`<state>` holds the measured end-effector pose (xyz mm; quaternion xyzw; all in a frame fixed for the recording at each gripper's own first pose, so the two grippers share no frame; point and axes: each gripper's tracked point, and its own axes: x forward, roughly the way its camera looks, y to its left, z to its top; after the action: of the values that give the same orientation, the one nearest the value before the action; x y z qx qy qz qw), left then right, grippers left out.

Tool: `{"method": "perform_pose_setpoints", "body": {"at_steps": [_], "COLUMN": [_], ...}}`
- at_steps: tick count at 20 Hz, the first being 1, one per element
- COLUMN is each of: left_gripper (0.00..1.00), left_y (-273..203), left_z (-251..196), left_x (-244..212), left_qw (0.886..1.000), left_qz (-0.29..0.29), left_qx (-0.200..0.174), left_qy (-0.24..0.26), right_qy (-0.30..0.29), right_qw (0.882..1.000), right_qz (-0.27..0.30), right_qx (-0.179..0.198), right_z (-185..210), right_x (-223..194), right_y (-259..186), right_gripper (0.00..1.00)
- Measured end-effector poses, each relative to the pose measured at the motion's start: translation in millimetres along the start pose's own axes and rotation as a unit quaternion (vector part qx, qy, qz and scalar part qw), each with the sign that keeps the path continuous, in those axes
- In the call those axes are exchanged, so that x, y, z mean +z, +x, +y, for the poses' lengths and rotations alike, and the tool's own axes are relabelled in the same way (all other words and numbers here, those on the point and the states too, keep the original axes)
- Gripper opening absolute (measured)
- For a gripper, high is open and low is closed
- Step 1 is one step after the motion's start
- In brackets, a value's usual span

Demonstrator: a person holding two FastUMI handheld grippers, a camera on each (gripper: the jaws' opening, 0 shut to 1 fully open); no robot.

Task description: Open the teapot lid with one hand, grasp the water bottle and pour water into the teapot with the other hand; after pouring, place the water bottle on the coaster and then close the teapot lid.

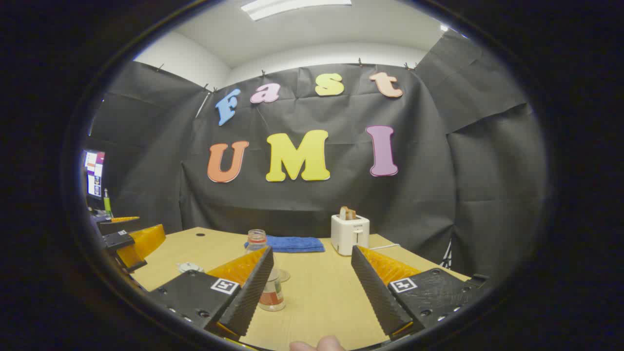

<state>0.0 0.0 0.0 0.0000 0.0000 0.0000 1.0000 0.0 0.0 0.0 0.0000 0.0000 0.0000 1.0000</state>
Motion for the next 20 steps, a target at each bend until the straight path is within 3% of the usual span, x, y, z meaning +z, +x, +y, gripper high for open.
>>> {"method": "perform_pose_setpoints", "body": {"at_steps": [4,20], "left_gripper": [0.97,0.97], "left_y": [-1,-4], "left_z": [-5,-2], "left_x": [-2,1], "left_qw": [1.0,1.0], "left_qz": [0.004,0.005], "left_qx": [-0.006,0.001], "left_qy": [0.001,0.009], "right_qy": [0.002,0.007], "right_qw": [1.0,1.0], "right_qz": [-0.004,0.002], "right_qx": [-0.002,0.001], "right_z": [0,9], "right_x": [-2,-11], "right_y": [2,7], "right_gripper": [0.94,0.94]}}
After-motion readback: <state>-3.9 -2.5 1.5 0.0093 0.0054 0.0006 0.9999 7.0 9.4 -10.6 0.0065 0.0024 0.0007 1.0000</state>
